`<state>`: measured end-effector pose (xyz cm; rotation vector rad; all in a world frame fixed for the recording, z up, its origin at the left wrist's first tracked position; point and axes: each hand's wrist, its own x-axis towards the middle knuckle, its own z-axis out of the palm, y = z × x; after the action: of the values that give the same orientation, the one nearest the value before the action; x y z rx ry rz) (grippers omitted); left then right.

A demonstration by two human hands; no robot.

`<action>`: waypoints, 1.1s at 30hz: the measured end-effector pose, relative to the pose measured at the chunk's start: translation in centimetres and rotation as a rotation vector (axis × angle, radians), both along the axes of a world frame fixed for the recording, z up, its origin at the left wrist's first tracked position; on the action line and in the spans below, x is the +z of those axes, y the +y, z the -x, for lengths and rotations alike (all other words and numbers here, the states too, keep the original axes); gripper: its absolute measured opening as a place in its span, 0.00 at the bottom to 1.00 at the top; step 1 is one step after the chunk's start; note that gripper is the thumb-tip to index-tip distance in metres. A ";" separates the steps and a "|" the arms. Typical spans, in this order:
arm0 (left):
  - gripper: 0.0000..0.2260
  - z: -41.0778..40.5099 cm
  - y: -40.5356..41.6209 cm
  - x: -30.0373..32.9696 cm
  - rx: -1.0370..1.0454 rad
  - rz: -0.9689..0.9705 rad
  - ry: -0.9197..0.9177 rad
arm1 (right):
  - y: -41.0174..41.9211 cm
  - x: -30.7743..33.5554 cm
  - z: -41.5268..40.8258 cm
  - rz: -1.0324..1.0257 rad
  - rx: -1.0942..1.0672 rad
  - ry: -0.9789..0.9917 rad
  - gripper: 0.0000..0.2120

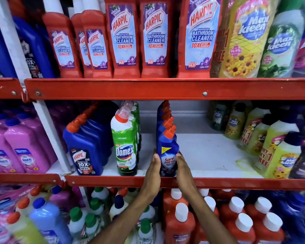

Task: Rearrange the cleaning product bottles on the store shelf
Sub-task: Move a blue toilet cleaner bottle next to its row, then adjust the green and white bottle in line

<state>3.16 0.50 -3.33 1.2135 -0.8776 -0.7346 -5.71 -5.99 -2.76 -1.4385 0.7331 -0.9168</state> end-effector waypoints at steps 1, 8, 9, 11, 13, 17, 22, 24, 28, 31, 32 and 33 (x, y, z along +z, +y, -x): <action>0.27 0.0 0.1 0.1 -0.003 -0.009 -0.018 | 0.0 0.1 0.0 -0.001 -0.003 -0.003 0.18; 0.33 0.1 0.2 0.3 -0.011 -0.020 -0.029 | 0.0 0.0 -0.1 0.001 -0.030 -0.014 0.18; 0.36 0.1 0.2 0.4 -0.018 -0.027 -0.038 | 0.0 0.0 -0.2 0.003 -0.041 -0.011 0.18; 0.36 0.1 0.3 0.5 -0.020 -0.038 -0.059 | 0.3 0.3 -0.1 0.002 -0.068 -0.025 0.19; 0.34 -0.2 0.6 0.4 0.021 -0.068 -0.076 | 1.2 0.8 0.3 0.005 -0.126 -0.074 0.21; 0.30 -0.6 3.6 0.3 0.205 -0.006 -0.193 | 3.4 1.0 1.3 0.224 -0.476 -0.184 0.18; 0.20 -3.5 9.2 -0.6 0.438 0.182 -0.283 | 6.8 0.1 -0.9 0.424 -0.566 -0.263 0.12; 0.18 -5.5 10.4 -0.7 0.517 0.236 -0.275 | 8.4 0.1 -2.7 0.457 -0.441 -0.199 0.12; 0.20 -9.0 11.2 -0.6 0.431 0.151 -0.251 | 10.0 -0.1 -7.1 0.342 -0.308 -0.059 0.14; 0.26 -10.4 11.2 -0.4 0.294 0.038 -0.270 | 9.9 0.7 -9.0 0.201 -0.245 0.026 0.22; 0.30 -10.7 11.1 -0.3 0.251 -0.008 -0.270 | 9.6 0.7 -9.4 0.178 -0.220 0.073 0.23; 0.35 -11.0 10.9 0.0 0.215 -0.062 -0.272 | 9.3 0.6 -9.8 0.152 -0.192 0.110 0.24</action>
<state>14.12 11.44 -3.34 1.4602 -0.9327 -0.4320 4.08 3.35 -2.14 -1.5820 0.9118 -1.0659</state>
